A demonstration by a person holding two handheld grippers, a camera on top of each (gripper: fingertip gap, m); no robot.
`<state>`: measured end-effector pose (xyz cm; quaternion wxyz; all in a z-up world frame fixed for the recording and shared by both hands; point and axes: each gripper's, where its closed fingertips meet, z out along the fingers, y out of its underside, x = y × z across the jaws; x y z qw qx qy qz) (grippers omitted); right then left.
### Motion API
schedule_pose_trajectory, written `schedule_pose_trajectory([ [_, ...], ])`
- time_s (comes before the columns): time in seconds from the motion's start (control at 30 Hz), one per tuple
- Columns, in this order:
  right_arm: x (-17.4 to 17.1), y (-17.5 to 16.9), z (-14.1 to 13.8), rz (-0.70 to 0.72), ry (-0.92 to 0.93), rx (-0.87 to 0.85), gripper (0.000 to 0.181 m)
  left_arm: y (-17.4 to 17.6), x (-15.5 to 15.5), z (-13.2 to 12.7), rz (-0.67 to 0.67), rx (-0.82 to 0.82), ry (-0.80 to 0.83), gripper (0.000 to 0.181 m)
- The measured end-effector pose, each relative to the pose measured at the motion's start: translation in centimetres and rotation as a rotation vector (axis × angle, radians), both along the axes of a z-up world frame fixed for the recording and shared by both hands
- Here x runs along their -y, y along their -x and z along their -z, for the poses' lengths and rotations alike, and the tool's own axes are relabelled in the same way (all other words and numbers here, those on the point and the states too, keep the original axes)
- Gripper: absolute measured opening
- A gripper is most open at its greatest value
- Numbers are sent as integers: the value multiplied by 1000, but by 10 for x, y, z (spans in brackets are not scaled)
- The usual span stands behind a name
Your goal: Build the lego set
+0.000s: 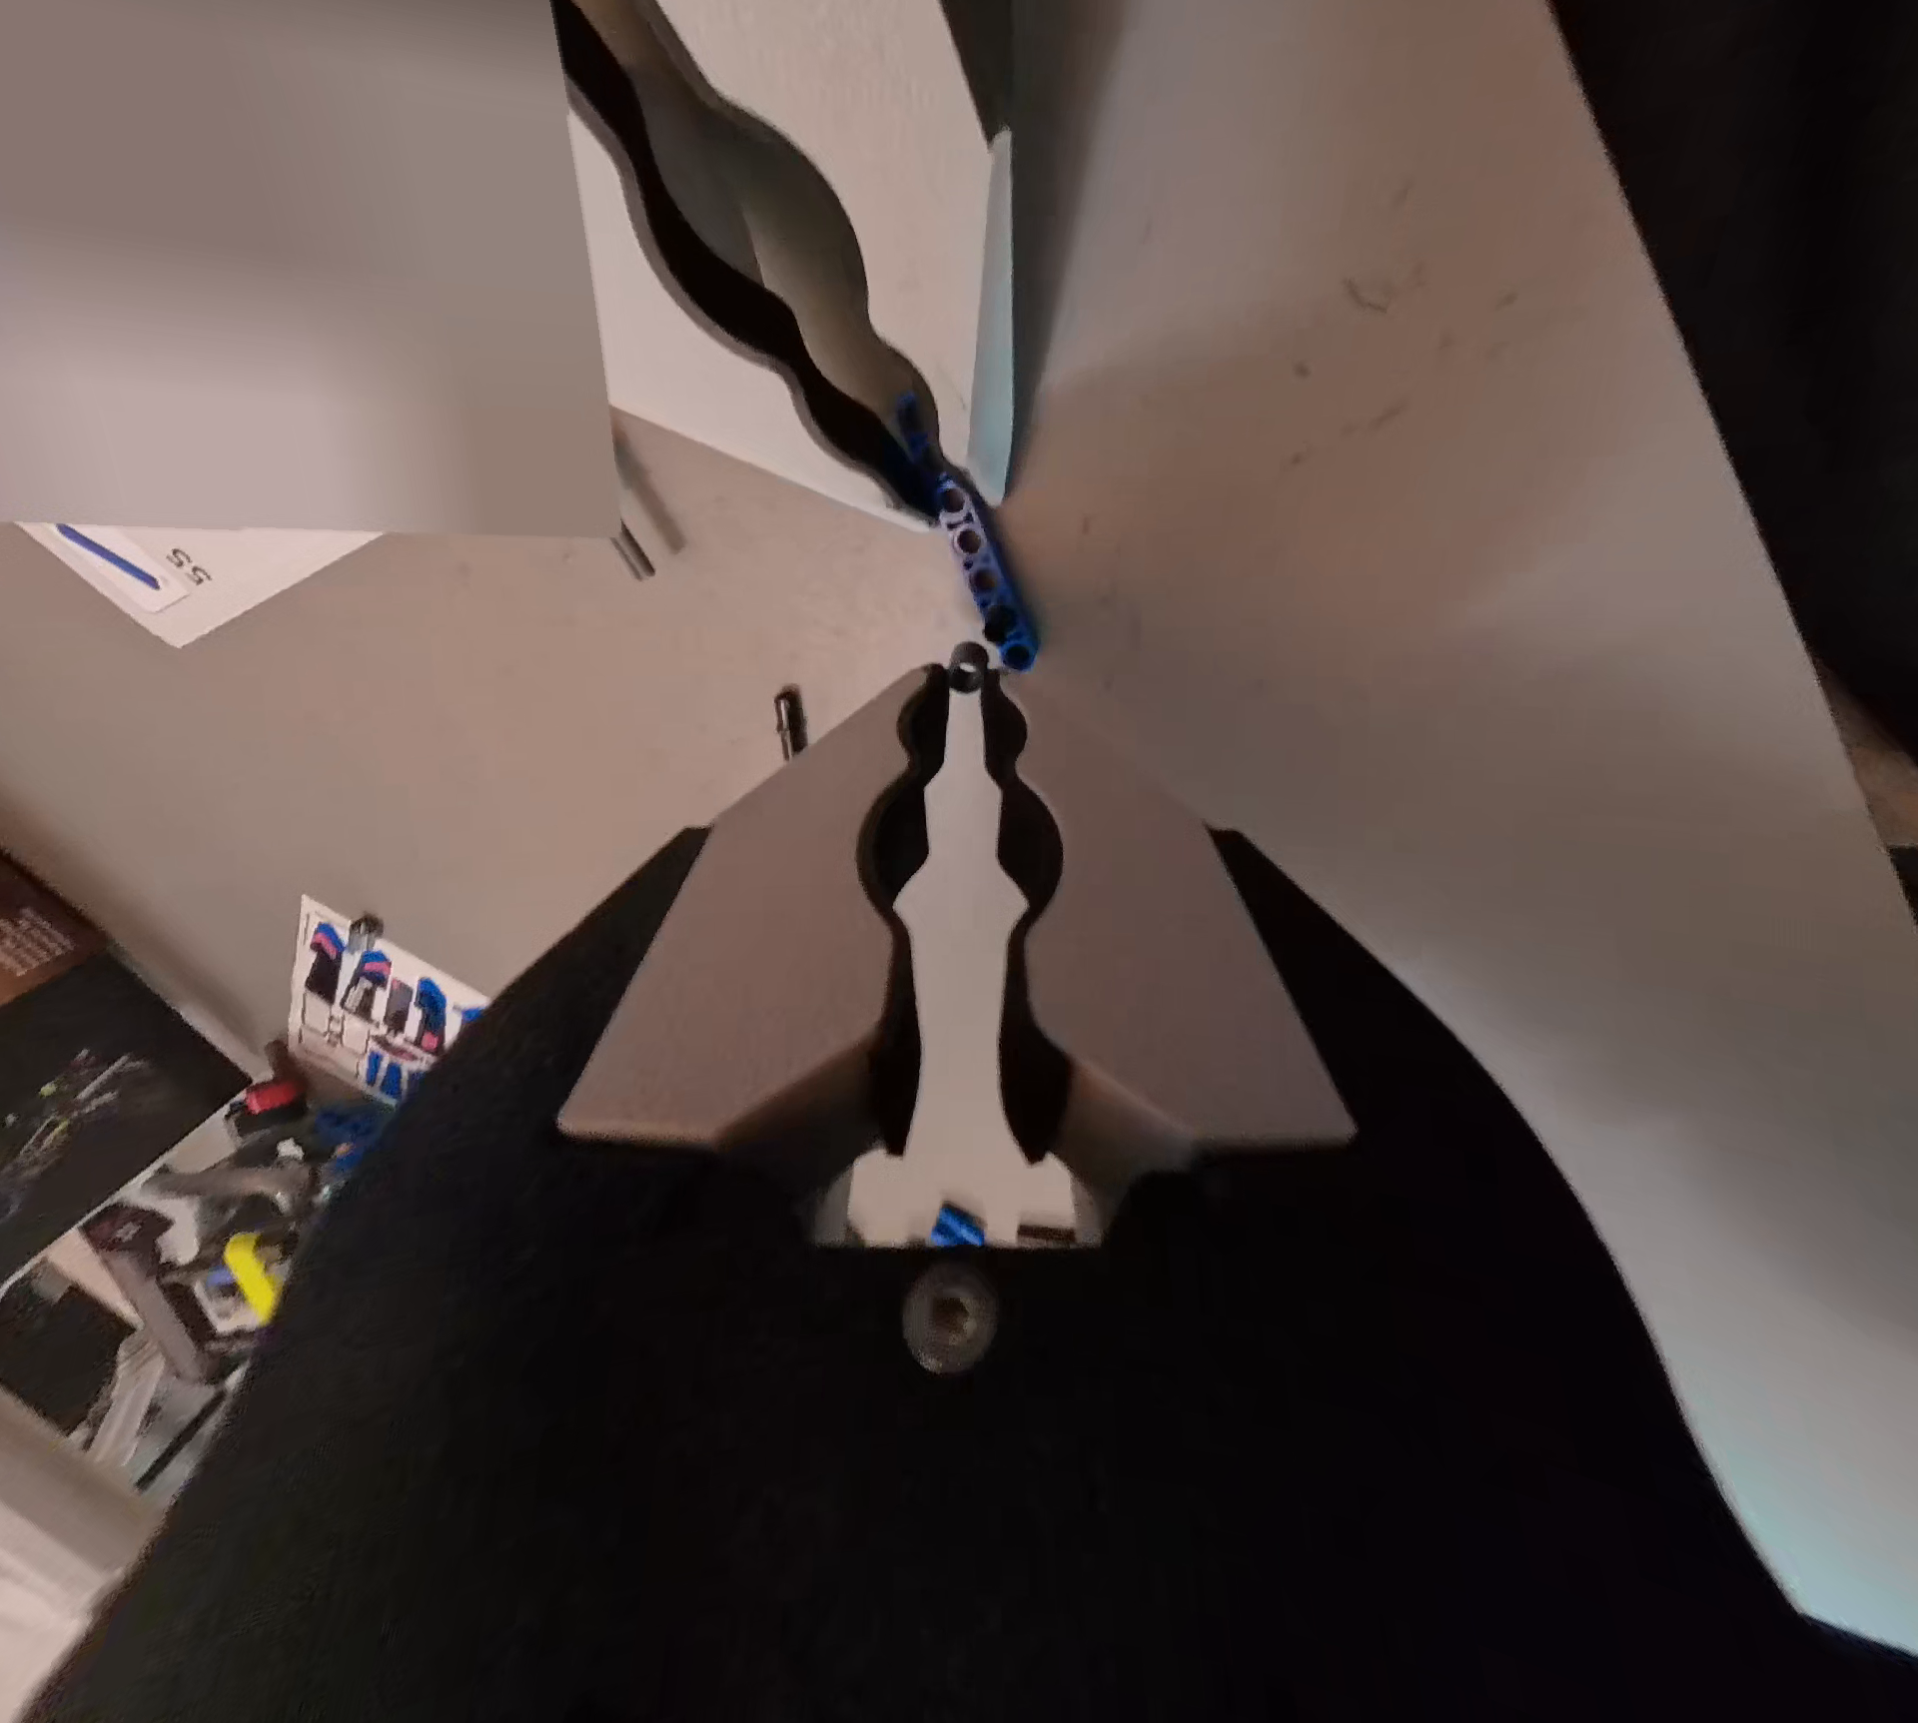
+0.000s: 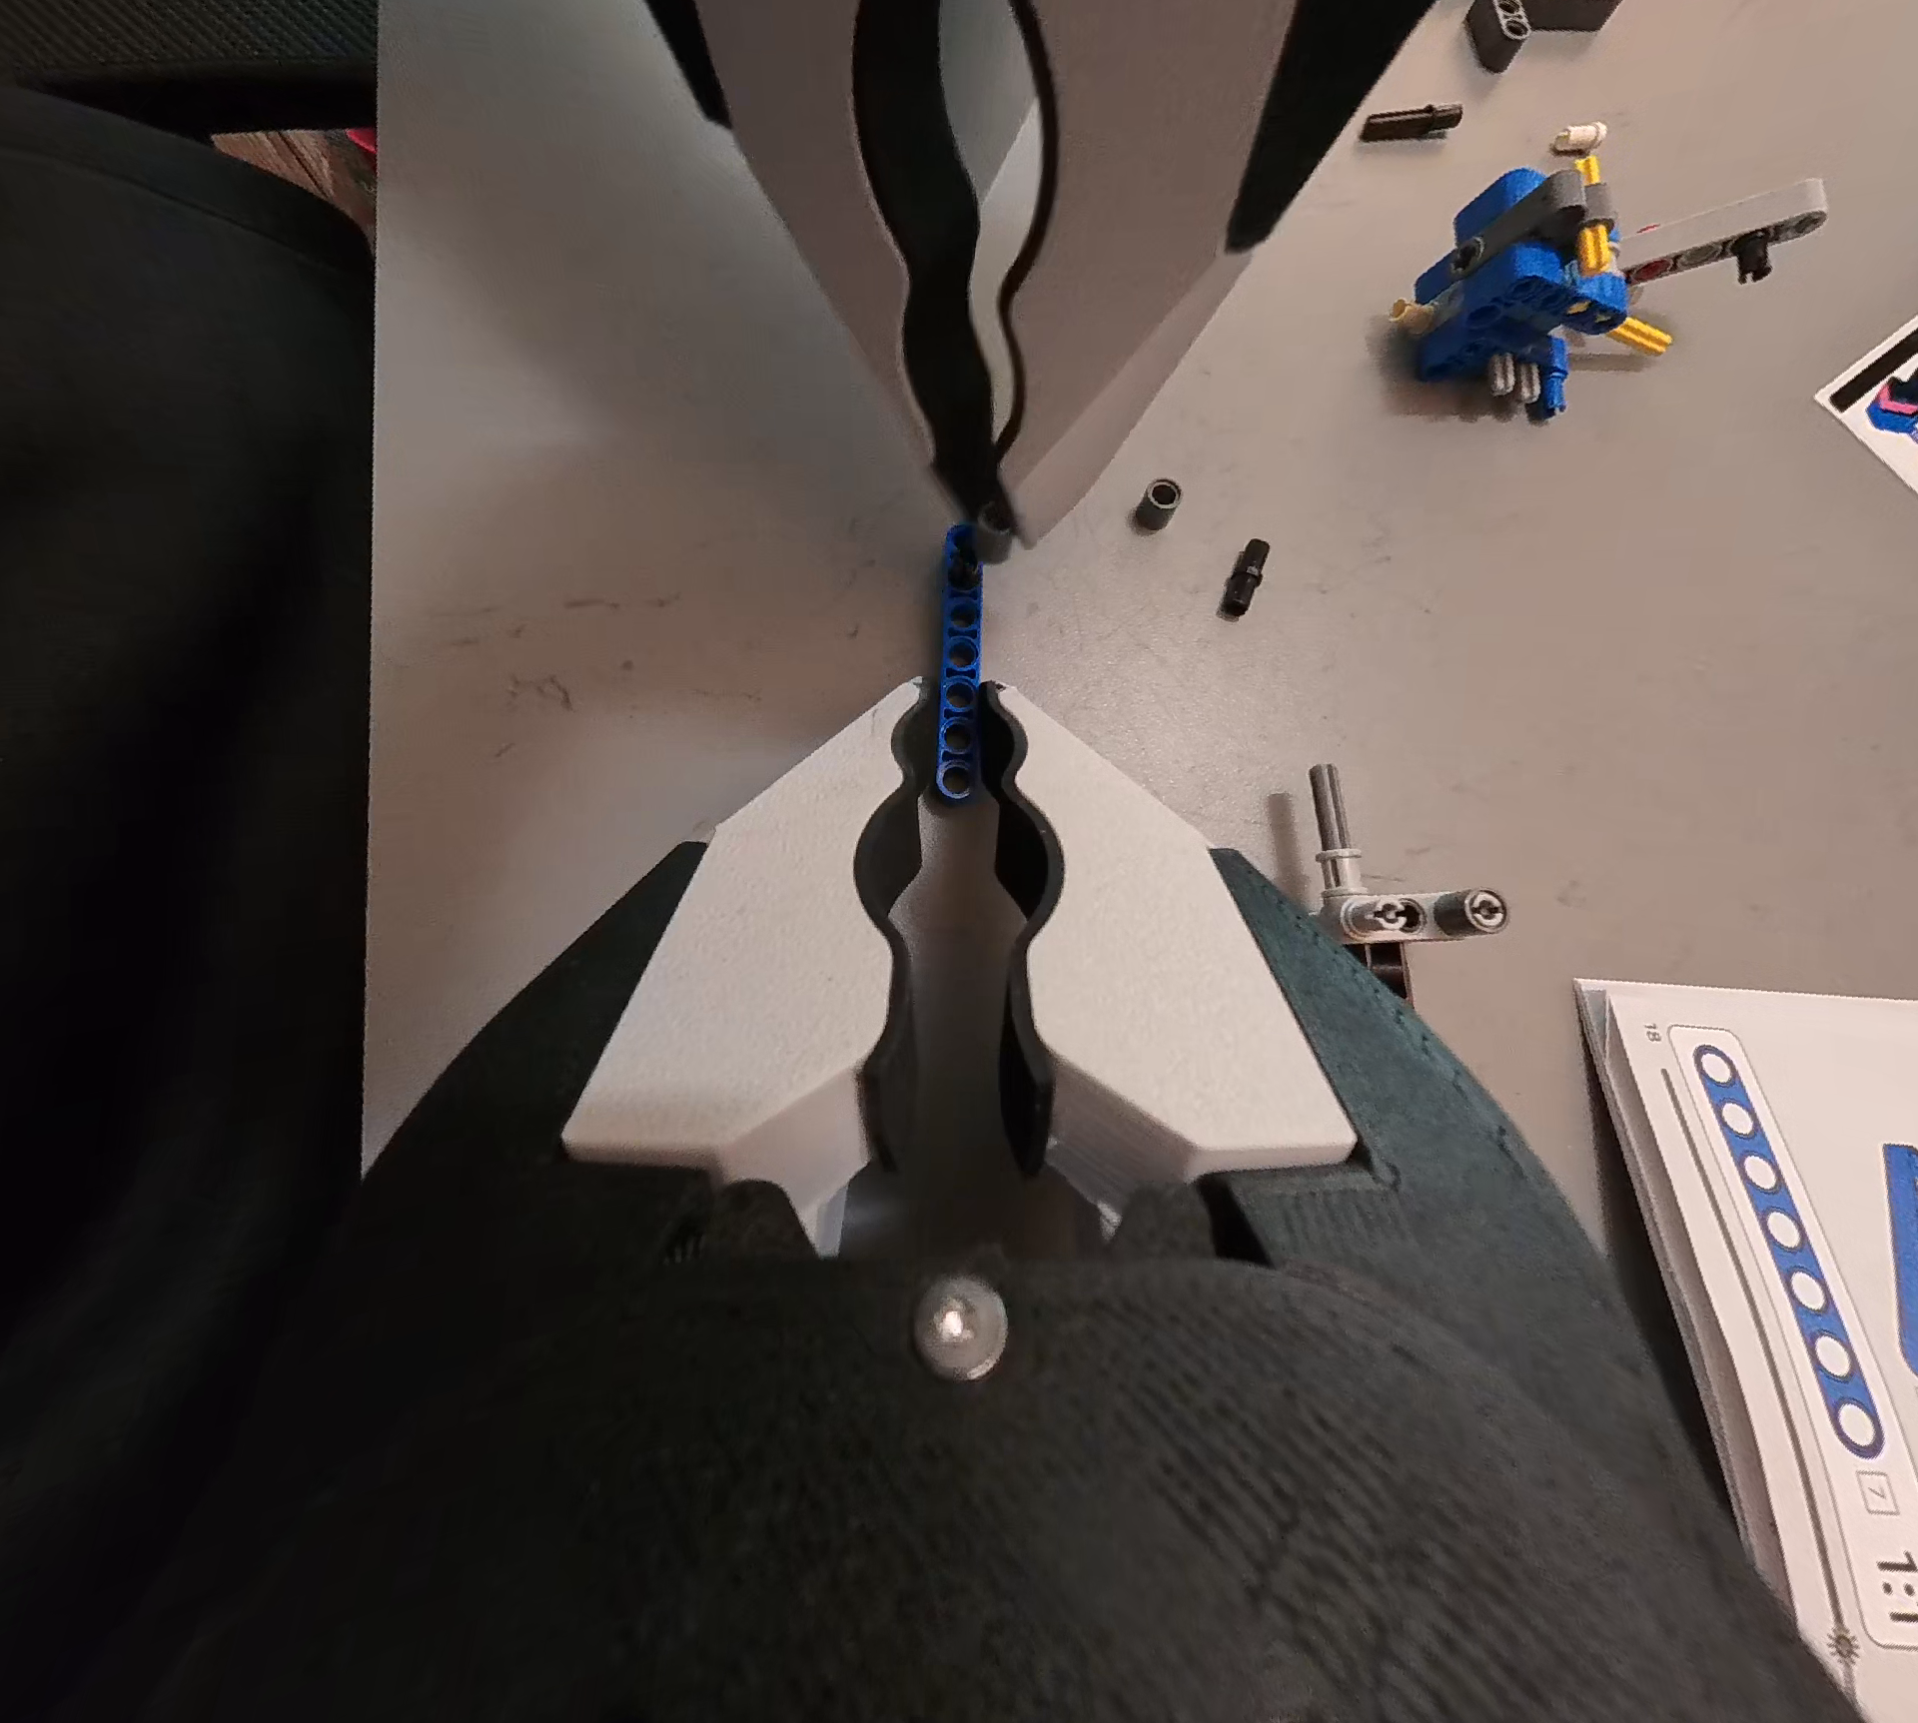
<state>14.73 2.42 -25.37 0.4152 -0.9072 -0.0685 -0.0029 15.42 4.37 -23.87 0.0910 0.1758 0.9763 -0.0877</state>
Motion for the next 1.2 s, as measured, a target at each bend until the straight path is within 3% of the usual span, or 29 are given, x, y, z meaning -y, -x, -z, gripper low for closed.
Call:
schedule_pose_trajectory([
  [1.2, 0, 0, 0, 0, 1, -8, 7, 5, 2, -1, 100, 39, -35, 3],
])
